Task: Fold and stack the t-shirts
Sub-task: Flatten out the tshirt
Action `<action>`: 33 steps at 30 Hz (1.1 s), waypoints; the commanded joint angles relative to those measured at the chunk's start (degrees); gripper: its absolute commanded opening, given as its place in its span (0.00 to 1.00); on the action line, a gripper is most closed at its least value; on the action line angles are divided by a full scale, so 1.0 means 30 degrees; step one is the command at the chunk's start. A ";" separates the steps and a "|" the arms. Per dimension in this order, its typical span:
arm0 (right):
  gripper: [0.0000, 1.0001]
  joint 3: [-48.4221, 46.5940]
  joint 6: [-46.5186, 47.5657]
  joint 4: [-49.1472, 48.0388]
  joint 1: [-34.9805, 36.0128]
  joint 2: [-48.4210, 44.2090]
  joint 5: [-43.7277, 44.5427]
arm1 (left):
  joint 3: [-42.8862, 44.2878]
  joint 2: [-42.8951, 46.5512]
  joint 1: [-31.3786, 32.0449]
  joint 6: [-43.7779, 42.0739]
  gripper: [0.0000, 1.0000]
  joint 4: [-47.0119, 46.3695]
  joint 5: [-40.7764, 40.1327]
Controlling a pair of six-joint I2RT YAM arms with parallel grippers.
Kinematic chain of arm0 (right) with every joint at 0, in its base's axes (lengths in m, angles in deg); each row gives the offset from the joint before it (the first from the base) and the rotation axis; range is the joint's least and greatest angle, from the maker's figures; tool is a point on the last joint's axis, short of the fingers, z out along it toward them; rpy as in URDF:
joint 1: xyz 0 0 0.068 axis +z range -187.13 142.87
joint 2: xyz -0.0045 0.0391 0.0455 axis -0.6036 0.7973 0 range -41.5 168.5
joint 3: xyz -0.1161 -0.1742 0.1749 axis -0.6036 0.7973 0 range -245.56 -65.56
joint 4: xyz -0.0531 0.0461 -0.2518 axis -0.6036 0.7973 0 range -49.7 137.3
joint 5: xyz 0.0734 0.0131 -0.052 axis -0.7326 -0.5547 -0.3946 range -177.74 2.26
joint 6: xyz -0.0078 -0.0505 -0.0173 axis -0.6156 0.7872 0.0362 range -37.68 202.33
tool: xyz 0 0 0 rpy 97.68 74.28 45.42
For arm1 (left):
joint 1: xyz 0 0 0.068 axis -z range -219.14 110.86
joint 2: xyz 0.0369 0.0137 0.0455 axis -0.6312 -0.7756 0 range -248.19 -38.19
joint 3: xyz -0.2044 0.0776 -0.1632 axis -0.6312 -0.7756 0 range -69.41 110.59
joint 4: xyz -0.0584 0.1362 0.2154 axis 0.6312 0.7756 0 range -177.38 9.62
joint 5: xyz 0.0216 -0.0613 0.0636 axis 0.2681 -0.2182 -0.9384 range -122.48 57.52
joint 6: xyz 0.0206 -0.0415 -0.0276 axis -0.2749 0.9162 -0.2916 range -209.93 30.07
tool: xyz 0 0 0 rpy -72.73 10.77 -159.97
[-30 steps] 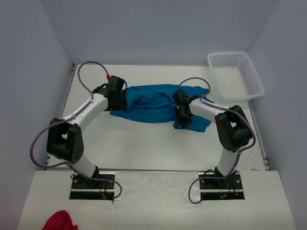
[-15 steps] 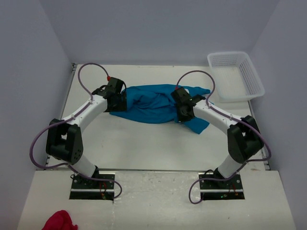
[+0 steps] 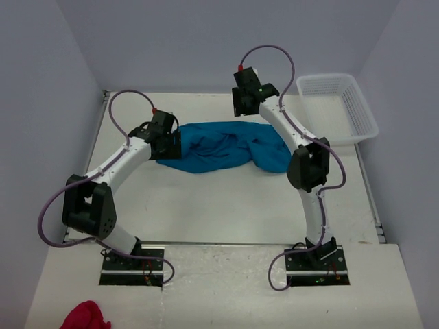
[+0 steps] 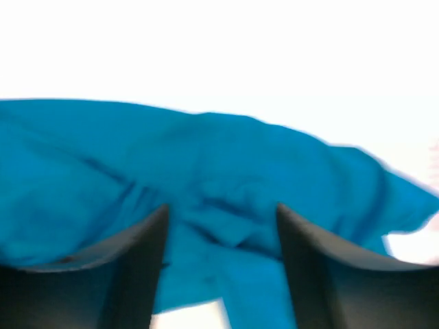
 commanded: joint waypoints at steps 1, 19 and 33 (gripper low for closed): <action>0.69 -0.1356 0.1001 0.3180 -0.0408 0.0096 0.1588 | 0.0042 0.1593 -0.0138 -0.0738 0.73 -0.0203 0.0562; 0.51 1.7646 -0.0962 -0.3942 0.0205 -0.9552 -0.1721 | -0.0958 0.2503 0.0008 -0.0447 0.68 -0.1523 0.3784; 0.48 1.4979 0.0240 -0.3124 0.0940 -0.5627 0.0326 | -0.1048 0.3031 -0.0050 -0.1003 0.70 -0.1816 0.4282</action>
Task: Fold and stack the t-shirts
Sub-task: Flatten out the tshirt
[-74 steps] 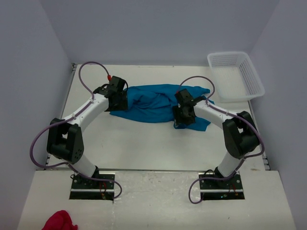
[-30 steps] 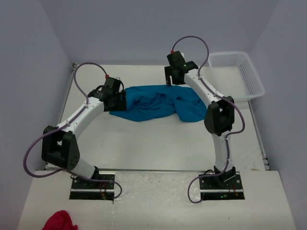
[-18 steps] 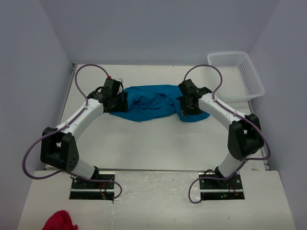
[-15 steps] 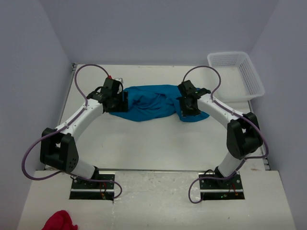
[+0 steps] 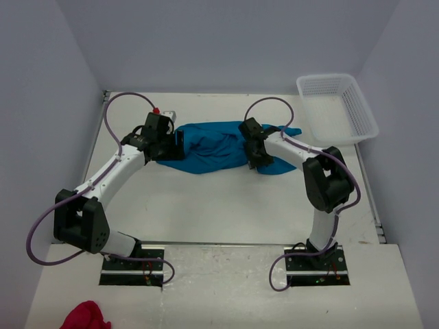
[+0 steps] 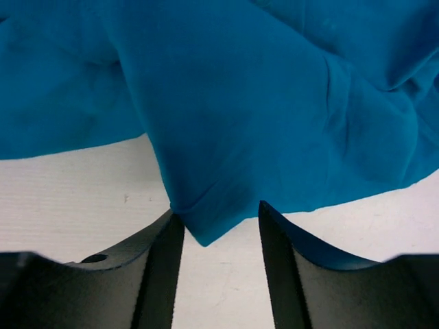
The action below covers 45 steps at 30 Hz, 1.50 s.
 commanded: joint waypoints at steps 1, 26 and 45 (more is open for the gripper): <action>0.46 -0.0882 0.0255 0.0024 0.0036 0.0415 0.1545 | 0.0264 0.0605 -0.0058 -0.0566 0.70 -0.0483 0.0683; 0.00 -0.3780 0.1656 0.1871 -0.2334 -0.0996 0.3338 | -0.0057 0.0722 -0.0175 -0.1239 0.71 -0.0396 0.0831; 0.55 -0.4581 0.1811 0.0435 -0.4710 -0.2099 -0.1227 | -0.0525 0.0313 -0.0204 -0.0801 0.71 -0.1010 0.1064</action>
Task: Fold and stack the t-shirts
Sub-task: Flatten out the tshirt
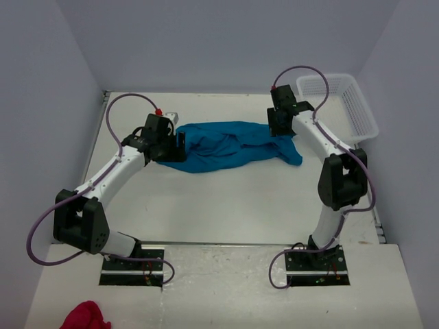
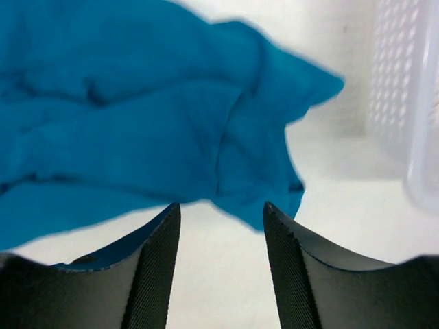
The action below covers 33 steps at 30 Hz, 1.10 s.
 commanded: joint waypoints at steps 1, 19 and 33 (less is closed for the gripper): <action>0.52 0.2945 -0.1304 -0.0460 0.0186 -0.3020 -0.2238 | -0.0314 0.0232 -0.0161 0.0088 0.71 -0.0653 0.0219; 0.45 0.3576 -0.0251 -0.1340 0.0215 -0.0564 -0.1481 | -0.0199 0.0818 -0.0161 0.0177 0.71 -0.0448 0.0424; 0.41 0.1115 0.0189 -0.1253 0.0215 0.1224 -0.0283 | -0.0110 0.0671 -0.0190 -0.0174 0.71 -0.0448 0.0191</action>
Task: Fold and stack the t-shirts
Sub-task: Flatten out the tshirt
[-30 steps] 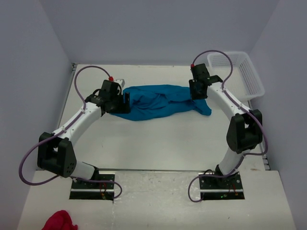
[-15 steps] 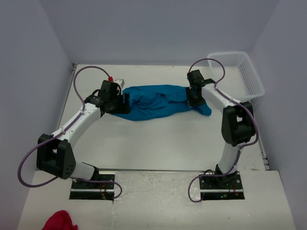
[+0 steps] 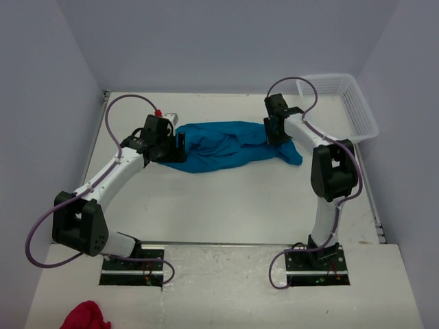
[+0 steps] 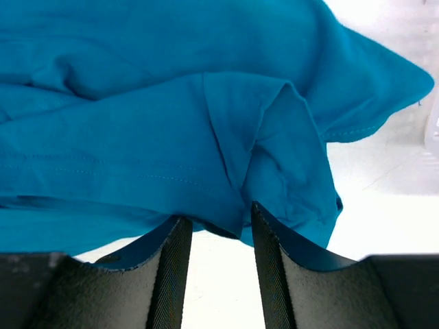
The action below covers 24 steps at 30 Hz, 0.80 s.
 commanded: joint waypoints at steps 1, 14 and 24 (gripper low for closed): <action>0.40 -0.0969 0.0364 -0.0182 0.0004 0.0190 0.0930 | 0.0276 0.0322 -0.0183 -0.0299 0.71 -0.0244 -0.0013; 0.13 -0.1702 0.0716 -0.0212 -0.0025 0.0748 0.1252 | 0.0364 0.0263 -0.0212 -0.0358 0.72 -0.0127 -0.0714; 0.00 -0.0677 -0.0074 -0.0417 0.0004 -0.0453 0.0491 | 0.0335 0.1465 -0.1820 0.2717 0.83 0.1920 -0.6518</action>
